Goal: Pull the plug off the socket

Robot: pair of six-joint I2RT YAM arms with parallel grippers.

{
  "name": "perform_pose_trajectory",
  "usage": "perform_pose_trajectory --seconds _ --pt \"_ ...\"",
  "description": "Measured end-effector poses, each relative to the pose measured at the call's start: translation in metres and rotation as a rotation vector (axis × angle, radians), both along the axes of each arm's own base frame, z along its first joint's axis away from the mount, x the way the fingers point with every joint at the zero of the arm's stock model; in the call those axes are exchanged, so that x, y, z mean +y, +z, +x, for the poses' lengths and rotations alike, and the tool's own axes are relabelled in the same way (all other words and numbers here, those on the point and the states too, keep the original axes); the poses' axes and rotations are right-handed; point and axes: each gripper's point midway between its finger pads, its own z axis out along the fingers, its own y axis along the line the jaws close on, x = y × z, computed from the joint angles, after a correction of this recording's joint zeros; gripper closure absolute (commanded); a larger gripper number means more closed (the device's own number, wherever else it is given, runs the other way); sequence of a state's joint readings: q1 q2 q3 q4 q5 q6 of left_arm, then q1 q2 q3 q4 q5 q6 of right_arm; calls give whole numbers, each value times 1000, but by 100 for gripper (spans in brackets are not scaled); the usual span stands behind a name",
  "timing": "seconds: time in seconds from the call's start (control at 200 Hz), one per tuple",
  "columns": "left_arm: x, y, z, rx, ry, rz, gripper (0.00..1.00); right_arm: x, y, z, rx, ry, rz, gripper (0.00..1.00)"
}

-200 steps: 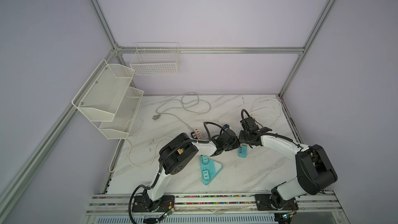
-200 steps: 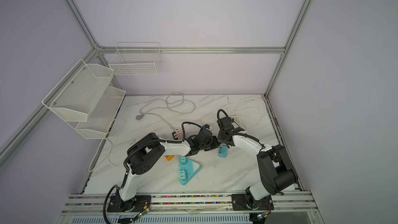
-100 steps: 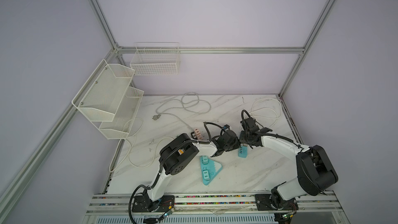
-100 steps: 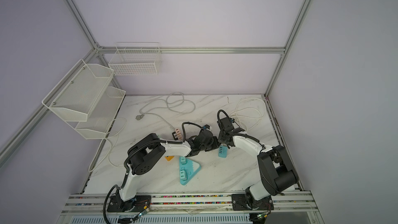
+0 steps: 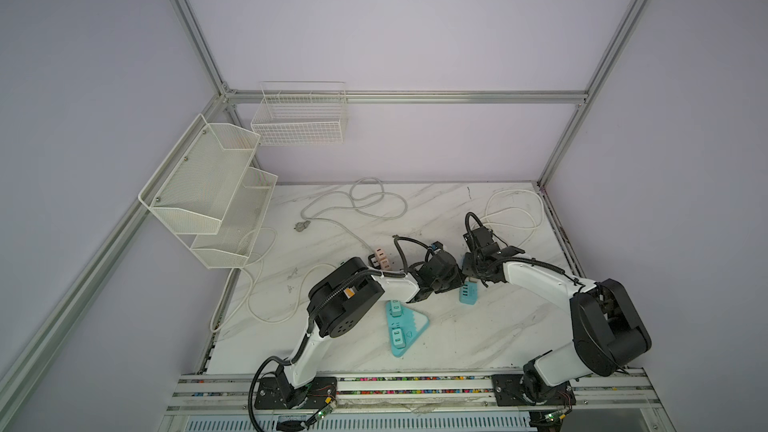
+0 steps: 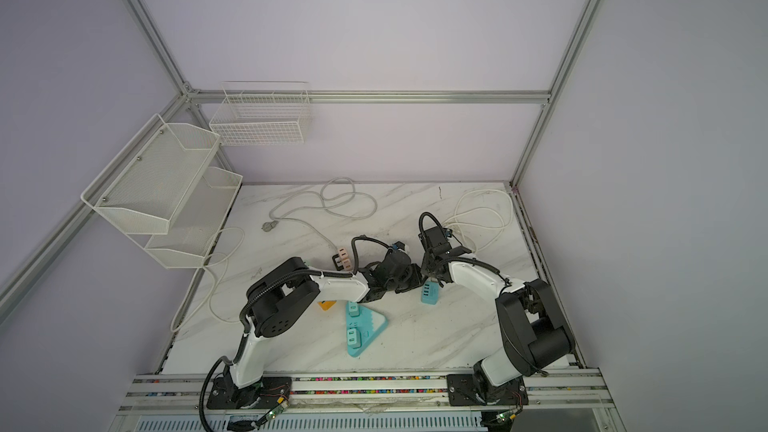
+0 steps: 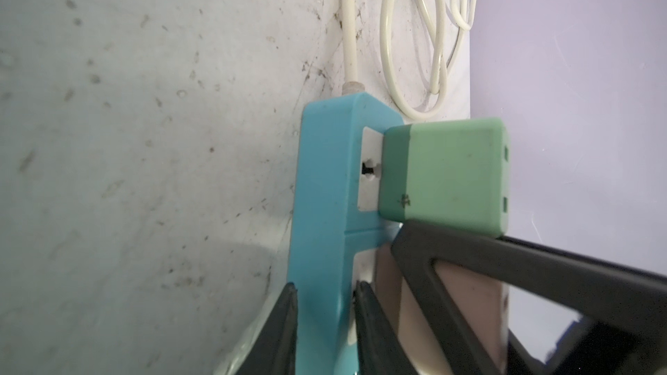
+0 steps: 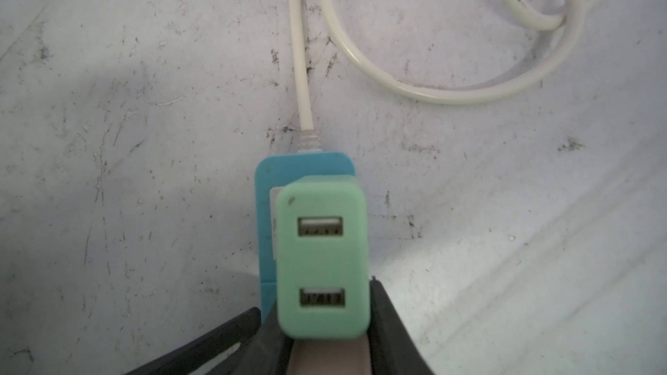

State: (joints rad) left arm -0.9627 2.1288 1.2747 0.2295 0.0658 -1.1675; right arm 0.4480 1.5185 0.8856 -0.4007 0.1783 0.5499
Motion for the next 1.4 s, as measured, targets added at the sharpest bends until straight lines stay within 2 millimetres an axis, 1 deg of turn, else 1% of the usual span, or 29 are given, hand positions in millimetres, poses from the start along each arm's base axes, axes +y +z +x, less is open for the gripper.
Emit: perform_pose_trajectory --seconds 0.14,0.275,0.385,0.685,0.925,1.1,1.27,1.4 --pt "1 0 -7 4 -20 -15 72 1 0 0 0 1 1 76" --pt "5 1 -20 10 -43 -22 72 4 0 -2 -1 9 -2 76" --pt "6 -1 -30 19 -59 -19 73 3 0 -2 -1 9 -7 74" --pt "6 -2 -31 24 -58 -16 75 4 0 -2 -2 11 -14 66" --pt "7 -2 -30 24 -56 -13 76 7 -9 -7 21 18 -43 62" --pt "7 -2 -30 23 -55 -12 76 5 -10 -8 23 5 -57 73" --pt "7 -2 -31 27 -51 -9 77 5 -9 -8 21 2 -60 75" --pt "8 -3 -32 30 -47 -3 77 5 -9 -9 22 4 -66 80"
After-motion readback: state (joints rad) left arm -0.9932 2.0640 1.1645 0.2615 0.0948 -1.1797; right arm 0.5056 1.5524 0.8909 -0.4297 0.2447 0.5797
